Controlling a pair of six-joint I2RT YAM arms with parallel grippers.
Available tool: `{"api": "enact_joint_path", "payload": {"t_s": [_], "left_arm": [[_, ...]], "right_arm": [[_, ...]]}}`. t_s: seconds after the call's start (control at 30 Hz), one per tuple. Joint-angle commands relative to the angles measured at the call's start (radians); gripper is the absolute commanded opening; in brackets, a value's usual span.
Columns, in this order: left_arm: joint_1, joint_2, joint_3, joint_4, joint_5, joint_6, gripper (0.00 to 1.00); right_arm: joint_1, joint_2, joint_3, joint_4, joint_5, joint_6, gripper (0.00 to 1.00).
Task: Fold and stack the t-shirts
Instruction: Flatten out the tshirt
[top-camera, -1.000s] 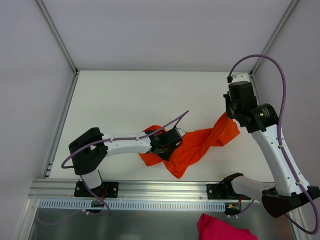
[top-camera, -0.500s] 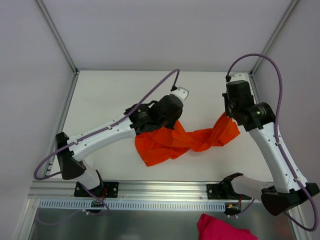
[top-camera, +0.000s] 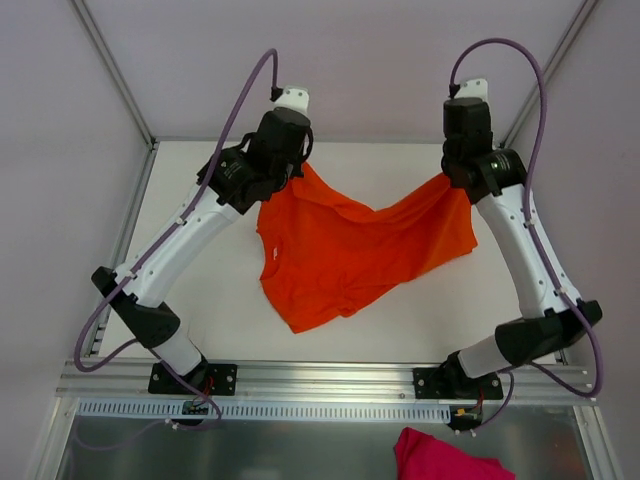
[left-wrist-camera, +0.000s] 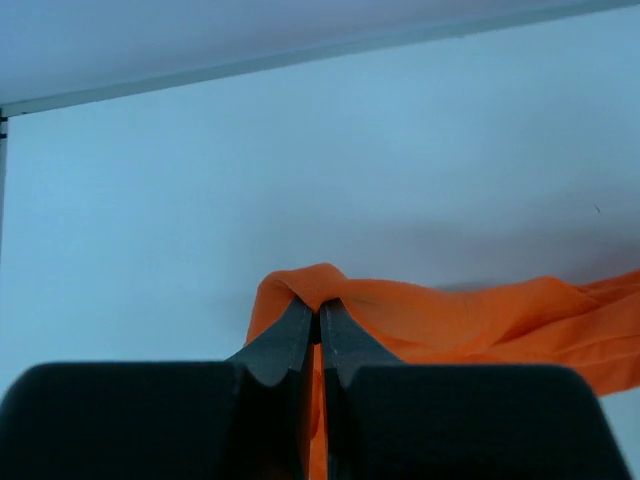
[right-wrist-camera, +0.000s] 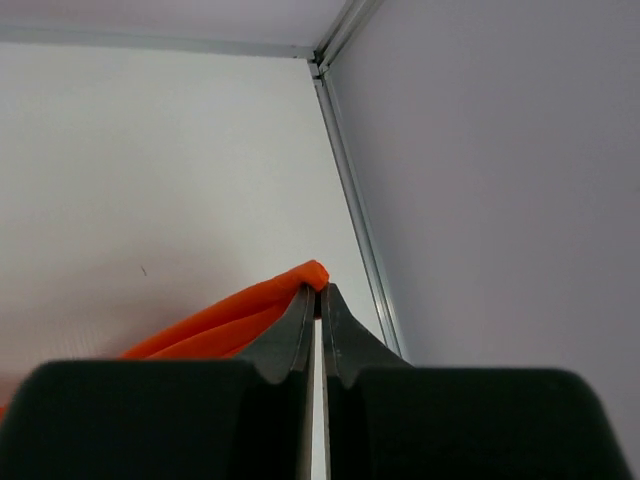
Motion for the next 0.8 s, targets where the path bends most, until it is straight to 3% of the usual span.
{"api": "enact_joint_path", "payload": {"t_s": [0.0, 0.23, 0.4, 0.57, 0.77], "left_arm": [[0.057, 0.035, 0.085, 0.051, -0.024, 0.054, 0.00], [0.148, 0.074, 0.179, 0.144, 0.019, -0.044, 0.00], [0.149, 0.158, 0.470, 0.111, 0.073, -0.020, 0.00], [0.131, 0.040, 0.437, 0.135, 0.135, -0.058, 0.00], [-0.065, -0.173, 0.216, 0.180, 0.151, -0.021, 0.00]], "right_arm": [[-0.042, 0.116, 0.191, 0.101, 0.097, -0.057, 0.01], [-0.106, 0.292, 0.431, 0.103, 0.048, -0.010, 0.01], [-0.122, 0.311, 0.523, 0.132, 0.021, -0.007, 0.01], [-0.105, 0.191, 0.491, 0.128, -0.019, -0.002, 0.01], [-0.054, -0.097, 0.304, 0.100, -0.067, -0.028, 0.01]]}}
